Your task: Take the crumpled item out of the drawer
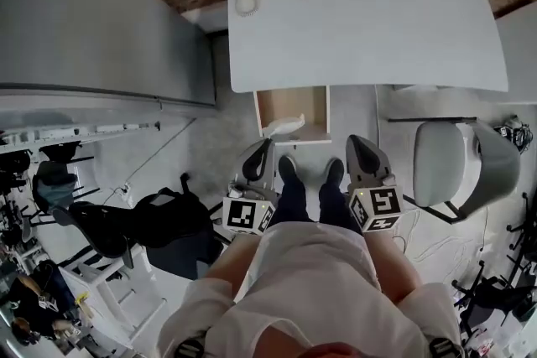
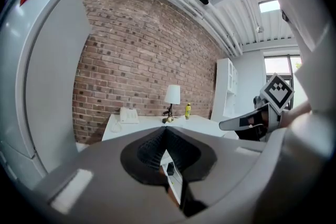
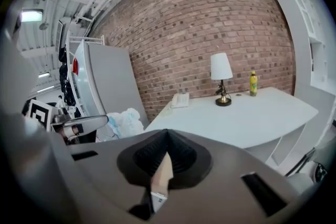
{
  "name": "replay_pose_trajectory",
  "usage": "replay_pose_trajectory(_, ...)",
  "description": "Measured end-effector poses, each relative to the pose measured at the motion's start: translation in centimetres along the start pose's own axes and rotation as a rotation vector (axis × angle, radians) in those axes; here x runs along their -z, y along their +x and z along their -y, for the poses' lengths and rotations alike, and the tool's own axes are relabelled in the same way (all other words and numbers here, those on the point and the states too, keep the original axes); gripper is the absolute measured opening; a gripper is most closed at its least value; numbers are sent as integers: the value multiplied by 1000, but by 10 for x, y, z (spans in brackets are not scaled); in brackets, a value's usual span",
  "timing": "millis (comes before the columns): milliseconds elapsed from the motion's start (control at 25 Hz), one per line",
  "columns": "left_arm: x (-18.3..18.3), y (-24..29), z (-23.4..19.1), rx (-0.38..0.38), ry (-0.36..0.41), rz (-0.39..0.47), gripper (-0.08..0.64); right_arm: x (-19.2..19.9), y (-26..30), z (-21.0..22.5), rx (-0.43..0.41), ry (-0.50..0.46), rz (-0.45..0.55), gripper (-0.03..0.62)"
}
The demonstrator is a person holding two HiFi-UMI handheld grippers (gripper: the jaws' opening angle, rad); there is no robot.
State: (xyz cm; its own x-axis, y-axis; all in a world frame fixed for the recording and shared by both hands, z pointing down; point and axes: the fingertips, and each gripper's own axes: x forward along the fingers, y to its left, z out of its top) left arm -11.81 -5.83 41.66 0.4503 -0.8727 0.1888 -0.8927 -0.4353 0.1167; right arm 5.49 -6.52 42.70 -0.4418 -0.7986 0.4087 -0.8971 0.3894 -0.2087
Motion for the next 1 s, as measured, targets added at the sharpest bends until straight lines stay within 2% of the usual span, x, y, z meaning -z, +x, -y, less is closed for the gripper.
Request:
replay_pose_trajectory(120, -31, -1, 4, 7, 14, 26, 8, -33, -12, -5, -18, -18, 39, 8)
replay_pose_trajectory(280, -63, 12, 0, -8, 67, 20, 8, -74, -16, -12, -51, -40, 110, 8)
replay_pose_trajectory(640, -132, 7, 2, 10, 111, 120, 8, -133, -37, -22, -93, -48, 182, 8)
replay_pose_trajectory(800, -147, 1, -6, 0, 62, 144, 8, -147, -40, -31, -93, -93, 211, 8)
replay_pose_trajectory(1000, -163, -4, -9, 2, 40, 172, 8, -163, -43, -46, -146, -54, 258, 8)
